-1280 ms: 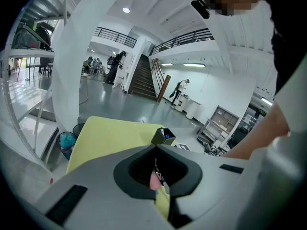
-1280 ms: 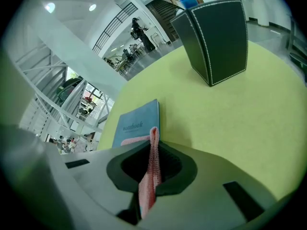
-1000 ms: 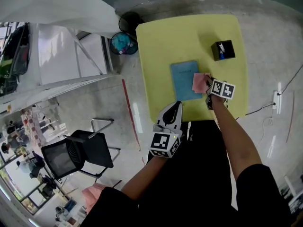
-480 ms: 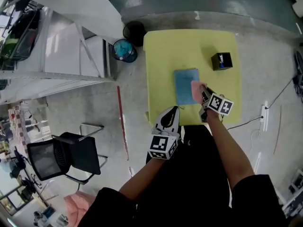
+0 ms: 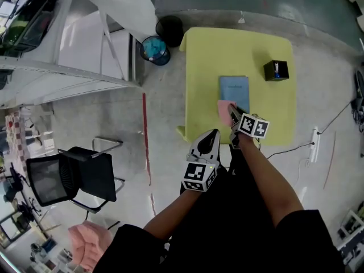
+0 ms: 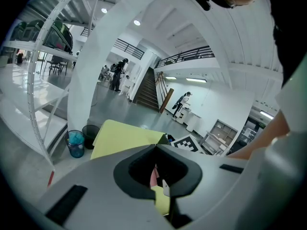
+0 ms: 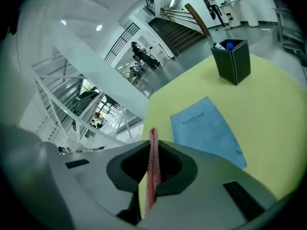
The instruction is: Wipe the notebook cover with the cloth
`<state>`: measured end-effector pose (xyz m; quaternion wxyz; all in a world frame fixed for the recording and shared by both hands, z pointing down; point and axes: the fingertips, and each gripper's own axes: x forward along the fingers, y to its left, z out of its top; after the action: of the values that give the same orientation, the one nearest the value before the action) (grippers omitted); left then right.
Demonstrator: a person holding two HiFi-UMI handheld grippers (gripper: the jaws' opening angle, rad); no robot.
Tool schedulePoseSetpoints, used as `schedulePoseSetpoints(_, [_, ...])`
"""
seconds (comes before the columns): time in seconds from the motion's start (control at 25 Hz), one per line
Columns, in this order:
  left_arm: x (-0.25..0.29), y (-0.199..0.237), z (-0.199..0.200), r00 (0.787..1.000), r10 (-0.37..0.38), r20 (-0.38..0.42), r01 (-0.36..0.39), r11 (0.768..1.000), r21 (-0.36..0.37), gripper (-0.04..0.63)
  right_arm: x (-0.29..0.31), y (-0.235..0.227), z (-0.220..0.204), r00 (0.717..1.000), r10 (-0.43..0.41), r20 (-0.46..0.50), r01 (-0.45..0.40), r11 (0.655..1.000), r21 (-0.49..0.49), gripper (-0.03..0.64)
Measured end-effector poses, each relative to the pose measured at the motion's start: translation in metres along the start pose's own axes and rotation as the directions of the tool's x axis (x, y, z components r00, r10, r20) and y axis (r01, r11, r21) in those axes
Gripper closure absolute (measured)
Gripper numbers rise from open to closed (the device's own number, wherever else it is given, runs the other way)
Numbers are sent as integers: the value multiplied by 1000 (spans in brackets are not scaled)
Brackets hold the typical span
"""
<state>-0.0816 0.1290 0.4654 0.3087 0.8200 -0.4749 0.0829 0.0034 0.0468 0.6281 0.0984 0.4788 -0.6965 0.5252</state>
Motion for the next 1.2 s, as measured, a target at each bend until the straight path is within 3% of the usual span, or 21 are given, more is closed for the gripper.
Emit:
schedulePoseSetpoints(0.4, [-23,37,-15,989,137,-46,-139,990,-37,580,57,-30,-35,996,-13,-91,17,999,50,580])
schedulePoseSetpoints(0.76, [-18,54,-25,982,163,-94,-164,986,-4,580,77,-63,-54,990,-56,-127,64,996,64,578])
schedulePoseSetpoints(1.2, [-5,50,-19,982,156,-105,-155,988,21,580,77,-68,-55,982,-57,-179,57,998,-6,580])
